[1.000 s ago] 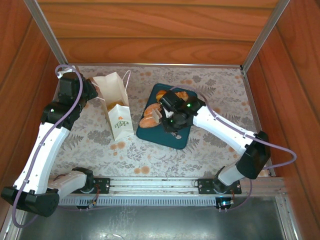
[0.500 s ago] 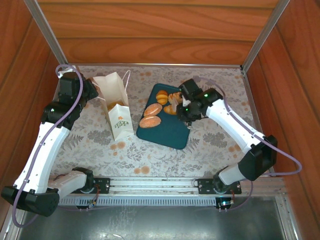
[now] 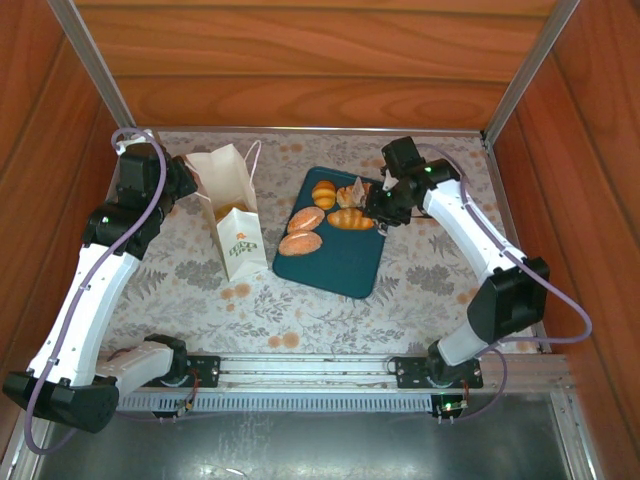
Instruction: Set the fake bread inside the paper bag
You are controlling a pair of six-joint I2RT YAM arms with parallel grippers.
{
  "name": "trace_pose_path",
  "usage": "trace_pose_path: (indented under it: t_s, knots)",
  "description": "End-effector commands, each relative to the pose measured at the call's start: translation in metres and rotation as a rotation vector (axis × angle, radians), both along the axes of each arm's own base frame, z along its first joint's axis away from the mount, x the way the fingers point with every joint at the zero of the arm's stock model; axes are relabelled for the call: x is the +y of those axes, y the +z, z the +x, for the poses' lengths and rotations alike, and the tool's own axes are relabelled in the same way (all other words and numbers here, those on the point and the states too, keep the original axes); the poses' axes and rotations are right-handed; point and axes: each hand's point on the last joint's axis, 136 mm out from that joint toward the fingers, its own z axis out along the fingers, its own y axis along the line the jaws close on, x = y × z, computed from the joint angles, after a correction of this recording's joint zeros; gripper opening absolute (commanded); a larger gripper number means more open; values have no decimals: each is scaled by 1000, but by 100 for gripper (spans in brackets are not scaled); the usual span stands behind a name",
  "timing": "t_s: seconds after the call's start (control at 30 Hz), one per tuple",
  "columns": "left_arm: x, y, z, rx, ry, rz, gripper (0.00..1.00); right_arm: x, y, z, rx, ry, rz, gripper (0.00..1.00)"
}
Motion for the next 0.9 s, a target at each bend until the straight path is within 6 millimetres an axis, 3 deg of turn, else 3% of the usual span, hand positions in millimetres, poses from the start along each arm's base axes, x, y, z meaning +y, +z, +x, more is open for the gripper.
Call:
trace_pose_path:
  t_s: [0.0,0.3,0.33,0.87]
  knots:
    - [-2,1,3,-8,-3,-26,0,4,13,18,0,-89,100,44]
    - [-5,0,7,-15,-6,-45,0,-2,9,40,47,-226,184,48]
    - [-5,0,7,-15,-7,-45,0,-1,-1,43,72,-236,177,48]
    - [-7,1,9,-25,-9,-56,0,6,-23,60,108,-257,177,49]
